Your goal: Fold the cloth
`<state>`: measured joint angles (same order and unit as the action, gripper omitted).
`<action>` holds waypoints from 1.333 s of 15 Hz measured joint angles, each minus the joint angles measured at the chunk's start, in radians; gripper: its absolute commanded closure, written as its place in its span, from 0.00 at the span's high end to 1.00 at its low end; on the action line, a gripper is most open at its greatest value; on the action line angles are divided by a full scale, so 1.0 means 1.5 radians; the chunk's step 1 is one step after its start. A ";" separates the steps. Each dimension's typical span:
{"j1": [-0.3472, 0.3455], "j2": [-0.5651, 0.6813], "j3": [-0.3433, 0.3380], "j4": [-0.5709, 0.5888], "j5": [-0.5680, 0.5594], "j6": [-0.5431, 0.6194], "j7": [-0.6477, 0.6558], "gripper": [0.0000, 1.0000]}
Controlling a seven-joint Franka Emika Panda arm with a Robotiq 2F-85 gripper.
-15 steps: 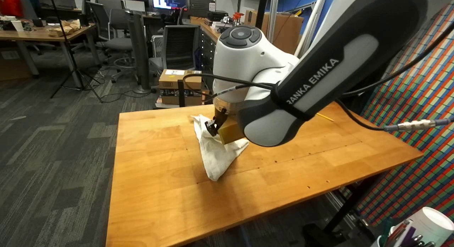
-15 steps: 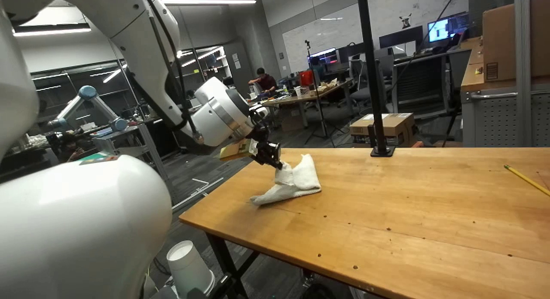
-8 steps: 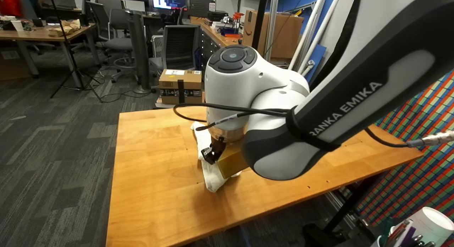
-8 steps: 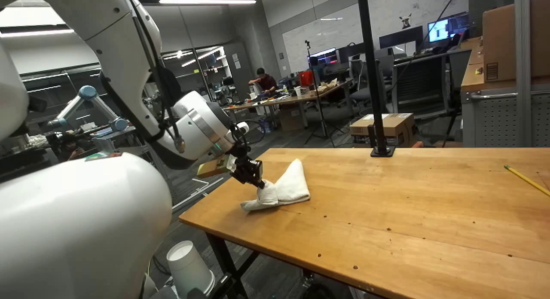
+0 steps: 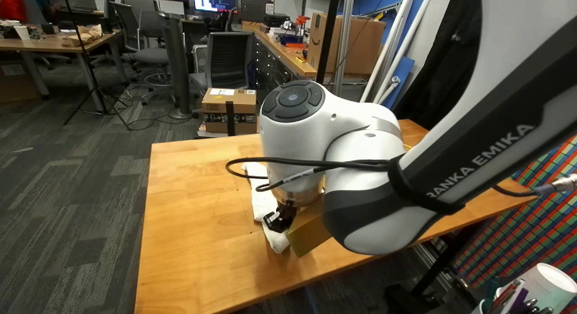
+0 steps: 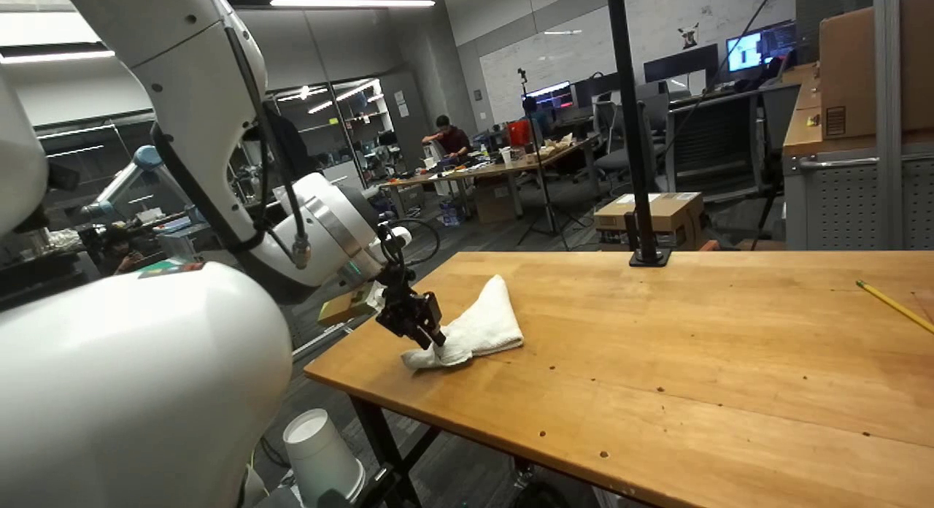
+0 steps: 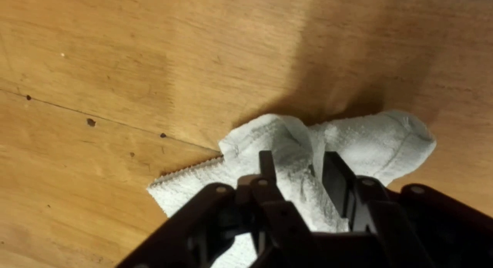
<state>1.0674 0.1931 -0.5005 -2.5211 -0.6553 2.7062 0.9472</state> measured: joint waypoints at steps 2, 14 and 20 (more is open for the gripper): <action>-0.058 -0.005 0.061 -0.003 -0.016 -0.023 0.015 0.86; -0.397 -0.103 0.315 0.008 0.000 -0.149 0.067 1.00; -0.535 -0.249 0.373 0.014 0.082 -0.253 0.064 1.00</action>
<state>0.2648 -0.1803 0.0597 -2.4999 -0.5329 2.3261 1.0433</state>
